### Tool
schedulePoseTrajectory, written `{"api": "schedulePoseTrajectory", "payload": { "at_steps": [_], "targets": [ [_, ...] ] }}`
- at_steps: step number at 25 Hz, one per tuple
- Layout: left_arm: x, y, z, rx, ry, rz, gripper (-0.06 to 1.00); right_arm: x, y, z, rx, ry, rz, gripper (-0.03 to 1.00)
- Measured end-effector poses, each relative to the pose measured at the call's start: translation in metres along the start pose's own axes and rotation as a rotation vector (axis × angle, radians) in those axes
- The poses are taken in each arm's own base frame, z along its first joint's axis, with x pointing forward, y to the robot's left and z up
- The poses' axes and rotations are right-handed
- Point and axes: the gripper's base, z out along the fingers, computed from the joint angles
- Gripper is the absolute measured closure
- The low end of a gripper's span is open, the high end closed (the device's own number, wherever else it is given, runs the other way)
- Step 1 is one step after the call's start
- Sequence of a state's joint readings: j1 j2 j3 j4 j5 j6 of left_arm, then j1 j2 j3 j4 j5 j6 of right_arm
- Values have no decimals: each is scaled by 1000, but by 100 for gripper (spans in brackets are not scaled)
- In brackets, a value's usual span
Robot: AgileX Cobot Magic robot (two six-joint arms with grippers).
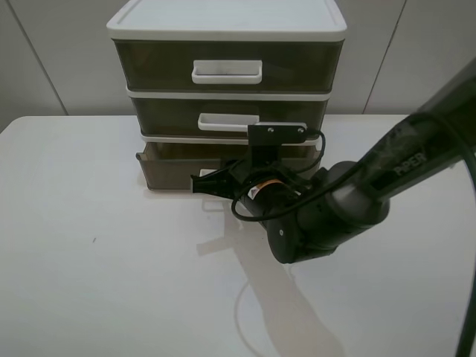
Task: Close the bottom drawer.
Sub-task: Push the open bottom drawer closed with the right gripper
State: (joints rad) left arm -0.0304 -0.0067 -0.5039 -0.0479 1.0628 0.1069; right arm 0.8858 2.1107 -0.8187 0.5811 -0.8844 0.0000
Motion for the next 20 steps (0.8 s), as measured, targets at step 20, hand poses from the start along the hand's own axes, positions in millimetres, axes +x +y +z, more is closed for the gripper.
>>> {"api": "schedulePoseTrajectory", "payload": {
  "at_steps": [20],
  "targets": [
    [0, 0, 0, 0, 0, 0, 23, 10, 5, 19, 3, -16, -4, 95]
  ]
}}
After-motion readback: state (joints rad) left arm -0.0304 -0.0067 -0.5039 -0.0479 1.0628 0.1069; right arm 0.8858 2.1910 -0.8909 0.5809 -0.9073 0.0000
